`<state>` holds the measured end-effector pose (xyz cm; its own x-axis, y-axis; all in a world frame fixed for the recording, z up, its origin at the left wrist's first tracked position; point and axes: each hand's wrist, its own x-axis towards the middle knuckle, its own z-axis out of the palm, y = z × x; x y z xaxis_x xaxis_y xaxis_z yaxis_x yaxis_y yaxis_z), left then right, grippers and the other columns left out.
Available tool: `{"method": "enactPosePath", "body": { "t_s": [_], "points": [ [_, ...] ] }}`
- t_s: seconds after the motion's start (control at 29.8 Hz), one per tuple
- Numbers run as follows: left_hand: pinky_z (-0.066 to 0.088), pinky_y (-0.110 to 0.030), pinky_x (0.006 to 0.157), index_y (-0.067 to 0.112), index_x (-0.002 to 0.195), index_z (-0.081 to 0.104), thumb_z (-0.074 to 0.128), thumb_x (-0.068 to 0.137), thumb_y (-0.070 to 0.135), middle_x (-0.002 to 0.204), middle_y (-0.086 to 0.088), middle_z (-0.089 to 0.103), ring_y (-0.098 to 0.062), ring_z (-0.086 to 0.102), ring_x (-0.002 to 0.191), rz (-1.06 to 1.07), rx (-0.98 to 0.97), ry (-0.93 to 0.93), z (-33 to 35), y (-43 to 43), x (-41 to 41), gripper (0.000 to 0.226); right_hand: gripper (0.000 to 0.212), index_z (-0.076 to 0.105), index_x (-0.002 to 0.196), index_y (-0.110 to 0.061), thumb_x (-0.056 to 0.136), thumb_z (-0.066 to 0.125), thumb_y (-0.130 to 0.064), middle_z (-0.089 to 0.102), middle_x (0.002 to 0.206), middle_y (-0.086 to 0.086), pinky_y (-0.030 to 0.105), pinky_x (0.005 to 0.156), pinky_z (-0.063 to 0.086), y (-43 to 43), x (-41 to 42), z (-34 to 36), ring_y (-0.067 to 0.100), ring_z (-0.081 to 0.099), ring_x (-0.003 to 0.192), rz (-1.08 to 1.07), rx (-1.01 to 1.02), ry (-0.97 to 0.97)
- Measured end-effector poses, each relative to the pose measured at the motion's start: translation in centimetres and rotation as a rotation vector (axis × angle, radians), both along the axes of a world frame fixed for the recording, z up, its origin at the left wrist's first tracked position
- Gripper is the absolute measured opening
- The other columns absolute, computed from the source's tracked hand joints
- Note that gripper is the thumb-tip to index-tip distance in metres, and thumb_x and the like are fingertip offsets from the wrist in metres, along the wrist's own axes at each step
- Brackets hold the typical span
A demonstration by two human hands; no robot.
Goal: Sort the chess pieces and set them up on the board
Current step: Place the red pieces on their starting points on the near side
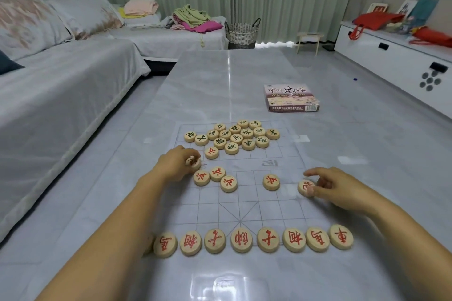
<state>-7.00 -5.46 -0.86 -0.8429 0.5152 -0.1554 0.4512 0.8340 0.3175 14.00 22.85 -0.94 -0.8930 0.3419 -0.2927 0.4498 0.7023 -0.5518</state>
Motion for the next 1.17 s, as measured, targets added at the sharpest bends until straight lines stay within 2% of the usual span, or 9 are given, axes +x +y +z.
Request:
{"method": "enactPosePath", "body": {
  "t_s": [0.13,0.27,0.37,0.5,0.6,0.74,0.84,0.94,1.17],
  "points": [
    [0.042,-0.028,0.089,0.019,0.124,0.053,0.063,0.085,0.020,0.117,-0.005,0.055,-0.018,0.053,0.101,0.082,0.171,-0.041,0.8,-3.1,2.0,0.040,0.033,0.049,0.111,-0.040,0.085,0.063,-0.025,0.045,0.094,-0.008,0.013,0.066,0.037,-0.3,0.5,-0.1,0.005,0.049,0.078,0.073,0.030,0.017],
    [0.040,-0.023,0.084,0.020,0.126,0.048,0.068,0.081,0.016,0.103,0.005,0.055,-0.012,0.052,0.096,0.174,0.248,-0.089,0.0,-6.5,5.4,0.049,0.026,0.049,0.101,-0.029,0.082,0.066,-0.035,0.057,0.084,-0.002,0.023,0.062,0.040,-1.8,0.4,-0.4,0.011,0.052,0.072,0.004,0.058,0.027],
    [0.041,-0.025,0.081,0.024,0.124,0.047,0.068,0.080,0.015,0.104,0.006,0.055,-0.014,0.054,0.097,0.238,0.293,-0.127,-1.1,-7.3,6.8,0.050,0.034,0.046,0.101,-0.026,0.079,0.066,-0.042,0.056,0.082,-0.004,0.026,0.064,0.041,-3.0,0.4,-0.6,0.012,0.052,0.073,-0.019,0.089,-0.001],
    [0.044,-0.028,0.092,0.027,0.126,0.045,0.067,0.081,0.014,0.109,0.008,0.056,-0.013,0.053,0.103,0.215,0.303,-0.099,-1.6,-6.9,7.1,0.051,0.039,0.043,0.111,-0.037,0.080,0.066,-0.039,0.054,0.091,-0.004,0.023,0.071,0.045,-2.6,0.6,-0.4,0.011,0.054,0.082,0.016,0.077,-0.005],
    [0.041,-0.028,0.096,0.025,0.126,0.047,0.069,0.079,0.012,0.113,0.008,0.056,-0.012,0.052,0.107,0.229,0.353,-0.096,-2.0,-7.2,7.4,0.053,0.036,0.050,0.112,-0.035,0.080,0.067,-0.039,0.054,0.094,-0.005,0.027,0.077,0.048,-2.4,0.5,-0.5,0.011,0.054,0.084,0.036,0.111,-0.020],
    [0.043,-0.029,0.096,0.022,0.121,0.052,0.076,0.073,0.014,0.115,0.004,0.057,-0.015,0.053,0.107,0.290,0.438,-0.132,-2.4,-8.0,7.3,0.054,0.029,0.053,0.103,-0.035,0.078,0.069,-0.038,0.061,0.091,-0.001,0.032,0.074,0.050,-2.5,0.2,-0.5,0.015,0.058,0.082,0.012,0.047,-0.021],
    [0.045,-0.035,0.098,0.023,0.117,0.058,0.077,0.072,0.024,0.113,0.004,0.056,-0.015,0.054,0.105,0.256,0.383,-0.060,-2.6,-7.8,7.0,0.049,0.028,0.052,0.099,-0.036,0.077,0.070,-0.038,0.062,0.090,0.000,0.035,0.074,0.050,-2.6,0.2,-0.8,0.018,0.058,0.082,0.001,0.035,0.000],
    [0.042,-0.040,0.099,0.024,0.113,0.061,0.075,0.074,0.028,0.108,0.005,0.055,-0.017,0.052,0.107,0.211,0.325,0.004,-2.5,-7.3,7.0,0.042,0.028,0.052,0.097,-0.036,0.077,0.071,-0.038,0.059,0.090,0.000,0.033,0.071,0.048,-2.7,0.4,-1.1,0.018,0.057,0.081,-0.013,0.036,0.028],
    [0.041,-0.039,0.099,0.025,0.113,0.061,0.072,0.077,0.026,0.105,0.008,0.055,-0.016,0.050,0.107,0.178,0.342,-0.001,-2.6,-7.4,7.1,0.038,0.026,0.053,0.096,-0.035,0.077,0.071,-0.037,0.055,0.088,0.000,0.026,0.062,0.040,-2.8,0.7,-1.2,0.015,0.053,0.076,-0.010,0.030,0.058]
  ]
}}
